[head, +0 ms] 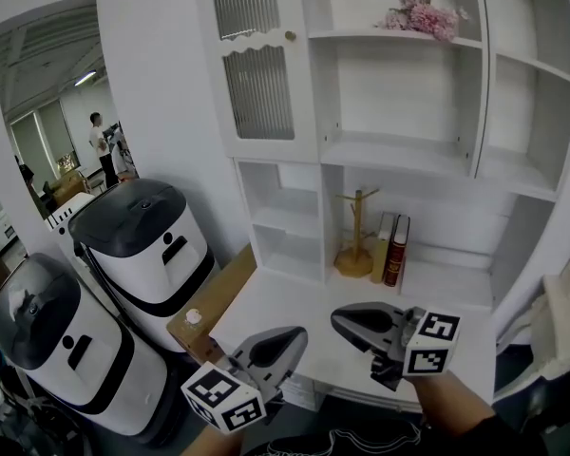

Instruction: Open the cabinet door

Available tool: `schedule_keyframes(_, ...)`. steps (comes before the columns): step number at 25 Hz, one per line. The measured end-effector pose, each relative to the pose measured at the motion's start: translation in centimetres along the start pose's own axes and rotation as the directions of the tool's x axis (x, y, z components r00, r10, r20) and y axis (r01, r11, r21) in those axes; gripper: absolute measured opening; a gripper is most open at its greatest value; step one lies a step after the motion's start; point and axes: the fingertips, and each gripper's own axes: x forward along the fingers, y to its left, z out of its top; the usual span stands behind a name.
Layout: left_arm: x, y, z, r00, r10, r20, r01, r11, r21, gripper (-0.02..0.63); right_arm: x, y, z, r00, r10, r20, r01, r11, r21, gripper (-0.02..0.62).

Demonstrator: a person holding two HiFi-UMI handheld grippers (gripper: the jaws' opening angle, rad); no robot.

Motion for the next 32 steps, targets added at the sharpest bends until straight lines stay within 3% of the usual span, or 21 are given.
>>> schedule_keyframes(7, 0.8, 4.0, 2.1, 0.999, -0.04, 0.009, 0.04, 0.998, 0.041, 0.005, 3.4, -2.1, 1.8, 0.999, -0.046, 0.01, 0.047, 0.997, -0.059, 0.006)
schedule_keyframes(16, 4.0, 12.4, 6.5, 0.989, -0.148, 0.014, 0.146, 0.984, 0.103, 0.006, 8.9, -7.9, 5.2, 0.981, -0.182, 0.061, 0.188, 0.976, -0.11, 0.006)
schedule_keyframes(22, 6.3, 16.9, 10.1, 0.972, -0.23, 0.045, 0.218, 0.958, 0.189, 0.008, 11.8, -11.0, 7.2, 0.959, -0.269, 0.086, 0.28, 0.946, -0.162, 0.006)
schedule_keyframes(27, 8.2, 18.8, 12.9, 0.945, -0.321, 0.057, 0.297, 0.92, 0.255, 0.034, 12.5, -12.9, 7.8, 0.928, -0.356, 0.109, 0.37, 0.913, -0.171, 0.006)
schedule_keyframes(32, 10.7, 19.5, 16.0, 0.934, -0.346, 0.089, 0.298, 0.893, 0.337, 0.088, 11.5, -14.2, 8.0, 0.904, -0.418, 0.091, 0.428, 0.887, -0.173, 0.006)
